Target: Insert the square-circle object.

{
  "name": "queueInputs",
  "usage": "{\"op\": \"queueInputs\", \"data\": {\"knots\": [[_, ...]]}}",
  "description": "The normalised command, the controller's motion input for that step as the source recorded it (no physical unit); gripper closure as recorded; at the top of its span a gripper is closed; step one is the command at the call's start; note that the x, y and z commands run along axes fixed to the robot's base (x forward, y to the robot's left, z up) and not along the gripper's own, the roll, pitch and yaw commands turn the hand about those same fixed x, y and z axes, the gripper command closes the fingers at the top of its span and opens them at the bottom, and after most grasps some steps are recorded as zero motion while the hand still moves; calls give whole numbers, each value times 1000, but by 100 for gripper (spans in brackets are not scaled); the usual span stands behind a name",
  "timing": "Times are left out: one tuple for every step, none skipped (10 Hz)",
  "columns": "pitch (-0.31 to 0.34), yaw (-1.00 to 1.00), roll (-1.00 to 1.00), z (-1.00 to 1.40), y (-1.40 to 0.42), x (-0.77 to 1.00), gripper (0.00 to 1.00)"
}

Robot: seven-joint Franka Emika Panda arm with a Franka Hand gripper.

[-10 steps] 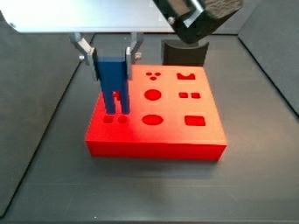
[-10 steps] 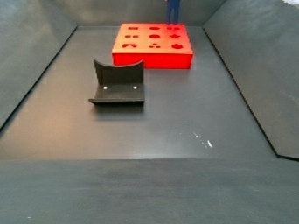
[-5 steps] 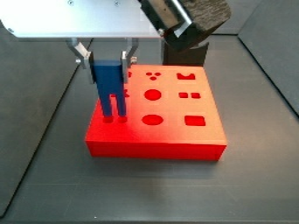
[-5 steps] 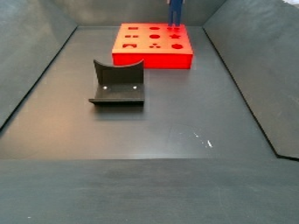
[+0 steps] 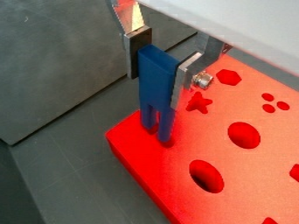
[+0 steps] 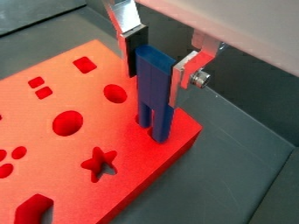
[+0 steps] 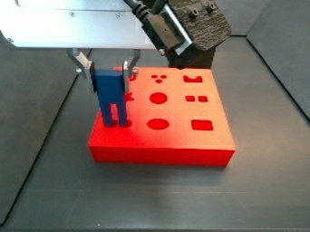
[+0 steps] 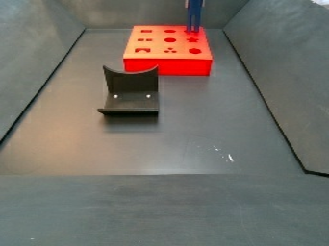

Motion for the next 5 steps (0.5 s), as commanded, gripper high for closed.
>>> {"op": "queueInputs", "data": {"knots": [[-30,80,0,-103,-77,17,100],[-21,57,0,-114,-46,17,100],[-7,80,0,-114,0,63,100],[0,49,24,-131,0,129,100],[0,31,51,-120,0,229,100]]}}
